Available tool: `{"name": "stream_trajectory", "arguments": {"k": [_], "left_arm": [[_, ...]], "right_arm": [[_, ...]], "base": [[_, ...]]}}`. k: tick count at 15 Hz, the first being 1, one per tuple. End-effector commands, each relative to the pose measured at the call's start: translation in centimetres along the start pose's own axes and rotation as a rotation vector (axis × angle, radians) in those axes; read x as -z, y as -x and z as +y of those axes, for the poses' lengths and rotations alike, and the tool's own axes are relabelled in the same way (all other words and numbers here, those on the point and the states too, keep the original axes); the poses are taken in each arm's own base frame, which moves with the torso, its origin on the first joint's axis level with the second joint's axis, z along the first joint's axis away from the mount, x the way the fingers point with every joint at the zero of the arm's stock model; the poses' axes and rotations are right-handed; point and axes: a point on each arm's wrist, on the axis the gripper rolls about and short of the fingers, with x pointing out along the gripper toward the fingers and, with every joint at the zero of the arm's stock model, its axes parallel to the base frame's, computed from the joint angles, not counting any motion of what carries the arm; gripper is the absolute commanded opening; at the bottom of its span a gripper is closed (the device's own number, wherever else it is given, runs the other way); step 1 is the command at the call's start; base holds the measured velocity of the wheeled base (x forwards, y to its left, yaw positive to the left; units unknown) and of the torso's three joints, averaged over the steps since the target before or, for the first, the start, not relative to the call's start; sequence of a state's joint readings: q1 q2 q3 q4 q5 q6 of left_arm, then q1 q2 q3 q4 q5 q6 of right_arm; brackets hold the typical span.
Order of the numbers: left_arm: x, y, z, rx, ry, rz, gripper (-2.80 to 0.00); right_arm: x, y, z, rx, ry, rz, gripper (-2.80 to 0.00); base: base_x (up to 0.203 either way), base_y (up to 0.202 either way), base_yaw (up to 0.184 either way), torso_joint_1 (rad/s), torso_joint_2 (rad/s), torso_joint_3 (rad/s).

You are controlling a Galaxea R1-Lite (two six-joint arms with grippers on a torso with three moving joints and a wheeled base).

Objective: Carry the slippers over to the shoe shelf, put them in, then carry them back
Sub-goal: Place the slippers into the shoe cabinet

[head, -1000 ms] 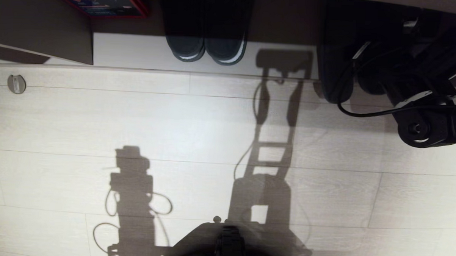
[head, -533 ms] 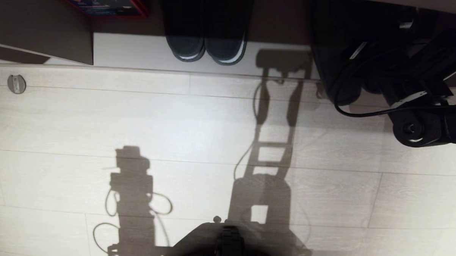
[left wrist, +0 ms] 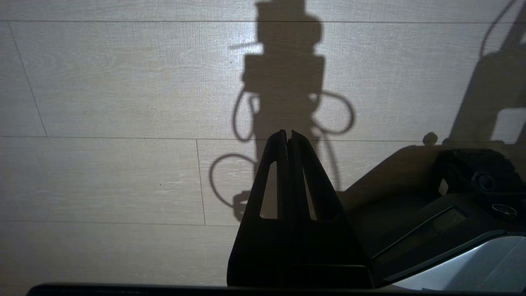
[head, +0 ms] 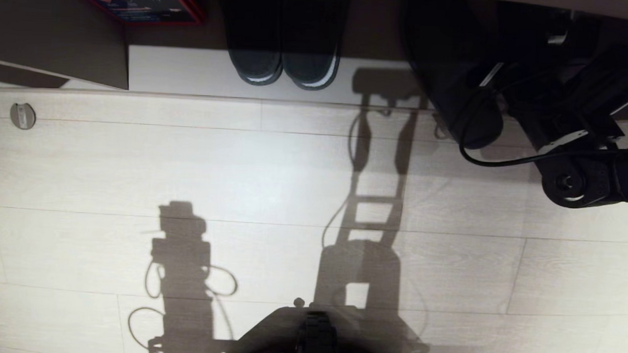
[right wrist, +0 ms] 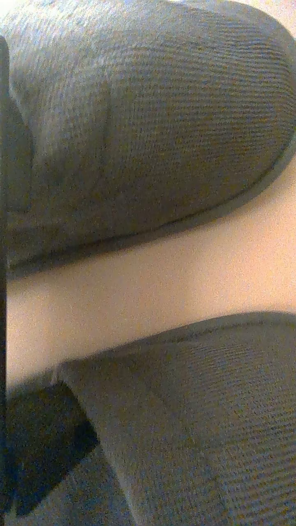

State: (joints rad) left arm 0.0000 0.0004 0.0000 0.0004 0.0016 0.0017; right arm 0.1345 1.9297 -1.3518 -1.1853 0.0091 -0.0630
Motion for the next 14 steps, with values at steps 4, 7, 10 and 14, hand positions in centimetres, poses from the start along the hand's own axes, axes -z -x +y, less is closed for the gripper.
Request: {"name": "stream_trajectory", "arguments": {"k": [4,7,10,14], "left_arm": [[0.0,0.0,0.0,0.000,0.000,0.000,-2.80],[0.0,0.0,0.0,0.000,0.000,0.001,-2.80],[0.0,0.0,0.0,0.000,0.000,-0.001,-2.80],[0.0,0.0,0.0,0.000,0.000,0.000,-2.80]], "right_arm": [[-0.9,1.2,0.1,-0.002,0.002,0.014,0.00],[-1.4,2.3,0.1,-0.004,0.005,0.035,0.00],[-1.5,3.1,0.1,-0.004,0.010,0.032,0.00],[-1.4,3.7,0.1,-0.005,0.024,0.045,0.00]], "base": [[0.000,0.000,0.000,0.000,0.00,0.000],[0.000,0.000,0.000,0.000,0.00,0.000],[0.000,0.000,0.000,0.000,0.00,0.000],[0.000,0.000,0.000,0.000,0.00,0.000]]}}
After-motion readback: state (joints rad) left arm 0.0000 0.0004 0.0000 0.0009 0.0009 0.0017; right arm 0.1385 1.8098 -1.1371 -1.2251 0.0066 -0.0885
